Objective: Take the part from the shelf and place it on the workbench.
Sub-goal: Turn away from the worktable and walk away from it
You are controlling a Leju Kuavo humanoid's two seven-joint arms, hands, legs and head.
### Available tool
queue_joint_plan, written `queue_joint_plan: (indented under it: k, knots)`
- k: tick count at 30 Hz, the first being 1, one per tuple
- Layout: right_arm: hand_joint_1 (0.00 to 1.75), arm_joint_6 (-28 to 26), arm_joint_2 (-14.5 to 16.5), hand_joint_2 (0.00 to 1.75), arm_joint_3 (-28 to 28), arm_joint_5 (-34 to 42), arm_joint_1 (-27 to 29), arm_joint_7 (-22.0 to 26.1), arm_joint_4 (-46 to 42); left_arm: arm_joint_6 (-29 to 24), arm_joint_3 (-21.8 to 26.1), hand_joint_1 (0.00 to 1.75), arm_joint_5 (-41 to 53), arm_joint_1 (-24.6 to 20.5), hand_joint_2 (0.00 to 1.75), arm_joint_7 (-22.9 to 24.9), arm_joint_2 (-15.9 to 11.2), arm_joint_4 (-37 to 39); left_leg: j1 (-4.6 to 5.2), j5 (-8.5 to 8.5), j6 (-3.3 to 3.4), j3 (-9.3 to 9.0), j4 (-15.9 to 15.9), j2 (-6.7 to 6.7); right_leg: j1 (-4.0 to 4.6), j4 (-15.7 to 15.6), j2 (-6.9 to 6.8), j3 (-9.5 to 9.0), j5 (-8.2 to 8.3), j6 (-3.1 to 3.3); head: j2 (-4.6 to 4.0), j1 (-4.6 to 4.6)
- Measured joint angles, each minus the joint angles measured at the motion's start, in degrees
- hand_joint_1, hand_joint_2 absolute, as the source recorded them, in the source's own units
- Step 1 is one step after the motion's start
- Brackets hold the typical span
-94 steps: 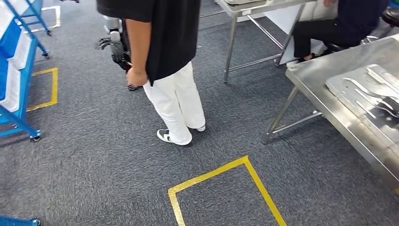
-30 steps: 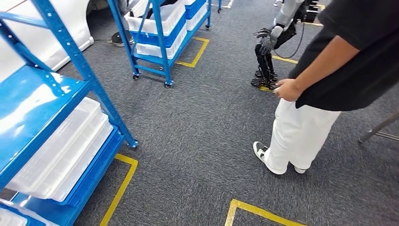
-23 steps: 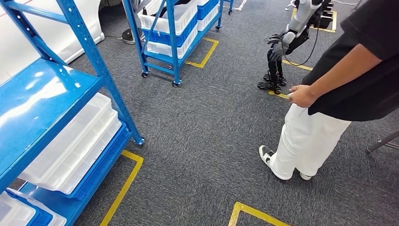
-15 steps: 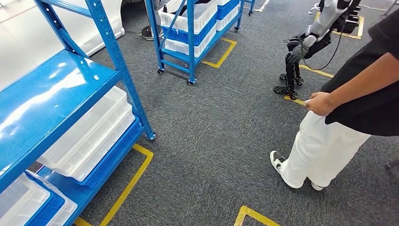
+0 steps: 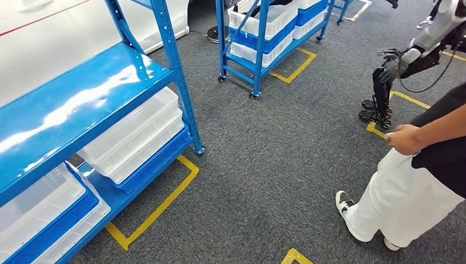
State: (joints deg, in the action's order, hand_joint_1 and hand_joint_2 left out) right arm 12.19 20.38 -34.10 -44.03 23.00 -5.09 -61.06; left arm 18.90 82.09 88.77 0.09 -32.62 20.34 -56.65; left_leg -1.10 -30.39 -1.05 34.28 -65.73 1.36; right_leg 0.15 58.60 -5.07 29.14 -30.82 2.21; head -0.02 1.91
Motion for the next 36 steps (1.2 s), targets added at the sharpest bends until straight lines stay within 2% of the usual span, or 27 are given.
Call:
queue_joint_plan:
  k: [1,2,3,5,7,9,10,11,12,13,14,16,18,20,21,22,24,26,27,28,29,30,32,33,34,35,36]
  knots:
    - [0.00,0.00,0.01,0.00,0.02,-0.01,-0.01,-0.01,0.02,-0.03,0.00,0.00,-0.02,-0.10,0.00,0.01,-0.01,0.00,0.32,1.02,0.36,-2.10,3.67,1.11,0.14,0.08,-0.60,-0.08,-0.12,-0.15,0.00,-0.01]
    - [0.00,-0.01,0.01,0.00,0.03,-0.03,-0.05,-0.02,0.04,-0.06,0.00,0.00,-0.04,-0.19,0.00,0.00,-0.02,0.00,0.62,1.51,0.69,-3.35,6.10,1.97,0.24,0.12,-1.16,-0.15,-0.21,-0.37,0.00,-0.02]
    - [0.00,-0.03,0.02,0.00,0.04,-0.04,-0.15,-0.04,0.06,-0.10,0.00,0.00,-0.06,-0.20,0.00,0.01,-0.02,0.00,0.88,1.54,0.95,-3.79,7.24,2.41,0.31,0.13,-1.66,-0.22,-0.26,-0.60,-0.01,-0.03]
    - [0.00,-0.06,0.01,0.00,0.12,-0.12,-0.48,-0.08,0.08,-0.21,0.01,0.00,-0.09,0.08,0.00,0.04,-0.01,0.01,0.83,1.92,1.41,-3.77,7.75,1.38,0.30,0.11,-2.29,-0.47,-0.35,-1.14,-0.01,-0.03]
    - [0.00,-0.09,-0.01,0.00,0.25,-0.21,-0.64,-0.11,0.10,-0.32,0.01,0.00,-0.17,0.24,0.00,0.09,0.09,0.03,0.46,2.54,1.99,-4.00,8.47,0.37,0.13,1.52,-0.14,-0.14,-1.66,-1.76,0.00,-0.04]
    - [0.00,-0.10,-0.03,0.00,0.31,-0.32,-0.57,-0.15,0.20,-0.40,0.00,0.00,-0.23,0.00,0.00,0.09,0.18,0.05,0.29,3.00,2.44,-3.85,8.78,-0.74,-0.25,7.22,3.34,2.42,-5.20,-2.20,0.00,-0.08]
    - [0.00,-0.10,-0.04,0.00,0.31,-0.38,-0.54,-0.16,0.28,-0.42,0.00,0.00,-0.24,-0.10,0.00,0.09,0.18,0.07,0.29,3.11,2.54,-3.67,8.74,-1.36,-0.41,10.91,4.20,4.19,-6.93,-2.31,0.00,-0.08]
    - [0.00,-0.12,-0.04,0.00,0.30,-0.46,-0.51,-0.17,0.37,-0.43,0.01,0.00,-0.24,-0.16,0.00,0.09,0.19,0.11,0.29,3.17,2.55,-3.53,8.69,-2.09,-0.58,14.01,4.65,5.71,-7.93,-2.42,-0.01,-0.08]
    - [0.00,-0.15,-0.05,0.00,0.29,-0.55,-0.49,-0.18,0.46,-0.44,0.01,0.00,-0.24,-0.15,0.00,0.09,0.21,0.17,0.27,3.20,2.51,-3.48,8.62,-2.84,-0.71,15.19,4.79,6.37,-7.65,-2.52,-0.01,-0.08]
    - [0.00,-0.21,-0.05,0.00,0.28,-0.66,-0.49,-0.17,0.54,-0.45,0.02,0.00,-0.24,-0.11,0.00,0.10,0.24,0.25,0.22,3.20,2.41,-3.48,8.50,-3.64,-0.85,14.18,4.91,6.03,-6.17,-2.60,-0.01,-0.08]
    - [0.00,-0.28,-0.06,0.00,0.27,-0.75,-0.50,-0.16,0.60,-0.46,0.02,0.00,-0.23,-0.11,0.00,0.10,0.28,0.31,0.14,3.16,2.25,-3.50,8.34,-4.45,-1.04,11.15,5.37,4.77,-3.86,-2.68,-0.01,-0.08]
    - [0.00,-0.39,-0.07,0.00,0.27,-0.87,-0.51,-0.12,0.75,-0.50,0.01,0.00,-0.22,-0.24,0.00,0.10,0.33,0.38,0.05,2.96,1.65,-3.18,7.73,-5.89,-1.43,4.19,7.92,1.90,-0.47,-2.72,-0.01,-0.07]
    - [0.00,-0.42,-0.07,0.00,0.26,-0.95,-0.55,-0.07,0.95,-0.55,0.00,0.00,-0.26,-0.39,0.00,0.12,0.33,0.40,0.06,2.99,0.76,-2.59,7.34,-7.14,-1.40,1.33,9.64,0.90,0.12,-2.50,0.00,-0.04]
    - [0.00,-0.41,-0.07,0.00,0.21,-1.04,-0.67,-0.04,1.04,-0.63,0.01,0.00,-0.28,-0.25,0.00,0.14,0.33,0.43,-0.10,3.27,-0.08,-2.17,7.42,-8.35,-1.25,1.06,8.63,0.94,0.26,-1.82,0.01,-0.01]
    - [0.00,-0.40,-0.05,0.00,0.18,-1.08,-0.73,-0.03,1.06,-0.66,0.02,0.00,-0.27,-0.12,0.00,0.14,0.32,0.44,-0.15,3.05,-0.34,-1.91,7.10,-7.96,-1.27,0.85,7.91,0.87,0.43,-1.36,0.01,-0.02]
    - [0.00,-0.39,-0.04,0.00,0.15,-1.10,-0.75,-0.01,1.07,-0.68,0.02,0.00,-0.26,-0.06,0.00,0.14,0.32,0.46,-0.12,2.21,-0.52,-1.30,5.90,-6.90,-1.32,0.61,7.12,0.82,0.60,-0.89,0.00,0.01]
    - [0.00,-0.33,-0.02,0.00,0.10,-1.11,-0.70,0.03,1.14,-0.69,0.01,0.00,-0.24,-0.20,0.00,0.14,0.31,0.51,0.00,-1.27,-0.70,1.39,0.06,-3.67,-1.11,0.37,5.37,0.88,0.75,-0.26,-0.01,0.06]
    - [0.00,-0.25,-0.01,0.00,0.03,-1.13,-0.65,0.04,1.23,-0.69,0.00,0.00,-0.22,-0.36,0.00,0.14,0.31,0.58,-0.02,-4.48,-0.83,4.55,-7.09,-2.17,-0.69,0.38,3.52,1.05,0.70,-0.02,-0.01,0.08]
    - [0.00,-0.19,-0.01,0.00,0.00,-1.13,-0.66,0.05,1.27,-0.69,0.00,0.00,-0.22,-0.30,0.00,0.14,0.31,0.61,-0.02,-4.72,-0.80,5.05,-8.64,-1.91,-0.53,0.39,2.66,1.05,0.66,0.04,-0.01,0.08]
    - [0.00,-0.12,-0.01,0.00,-0.04,-1.13,-0.69,0.05,1.28,-0.70,0.00,0.00,-0.22,-0.19,0.00,0.14,0.31,0.63,-0.01,-3.90,-0.72,4.43,-7.99,-1.73,-0.42,0.41,1.86,1.00,0.61,0.08,-0.01,0.08]
    - [0.00,-0.06,-0.01,0.00,-0.05,-1.13,-0.73,0.06,1.28,-0.70,0.00,0.00,-0.22,-0.10,0.00,0.14,0.31,0.63,0.06,-2.21,-0.53,2.70,-5.14,-1.36,-0.34,0.43,1.11,0.91,0.55,0.08,0.00,0.08]
    - [0.00,-0.01,-0.01,0.00,-0.05,-1.13,-0.77,0.06,1.29,-0.71,0.00,0.00,-0.21,-0.05,0.00,0.14,0.31,0.63,0.20,-0.36,-0.21,0.32,-0.96,-0.44,-0.28,0.44,0.41,0.78,0.48,0.05,0.00,0.08]
    - [0.00,0.04,-0.01,0.00,-0.04,-1.15,-0.84,0.07,1.31,-0.72,0.00,0.00,-0.16,-0.17,0.00,0.15,0.30,0.63,0.73,1.74,0.52,-3.14,5.68,1.65,-0.07,0.51,-0.77,0.55,0.27,-0.30,0.01,0.07]
    - [0.00,0.09,-0.01,0.00,-0.04,-1.20,-0.92,0.07,1.32,-0.74,0.00,0.00,-0.15,-0.18,0.00,0.16,0.29,0.63,0.97,1.92,0.82,-3.71,7.07,2.22,-0.03,0.52,-1.25,0.46,0.20,-0.55,0.01,0.07]
    - [0.00,0.15,-0.01,0.00,-0.04,-1.28,-1.02,0.08,1.33,-0.77,0.01,0.00,-0.13,-0.11,0.00,0.19,0.28,0.63,1.16,1.88,1.04,-3.64,7.34,2.07,-0.02,0.47,-1.67,0.35,0.19,-0.84,0.01,0.06]
    - [0.00,0.21,-0.01,0.00,-0.04,-1.37,-1.17,0.09,1.33,-0.81,0.01,0.00,-0.13,0.04,0.00,0.20,0.29,0.63,1.12,2.09,1.33,-3.63,7.63,1.47,-0.05,0.37,-2.01,0.19,0.21,-1.15,0.00,0.05]
    - [0.00,0.24,-0.02,0.00,-0.05,-1.48,-1.28,0.09,1.34,-0.84,0.01,0.00,-0.13,0.19,0.00,0.22,0.32,0.64,1.00,2.39,1.58,-3.77,8.03,0.96,-0.12,0.51,-1.50,0.07,0.02,-1.51,-0.01,0.04]
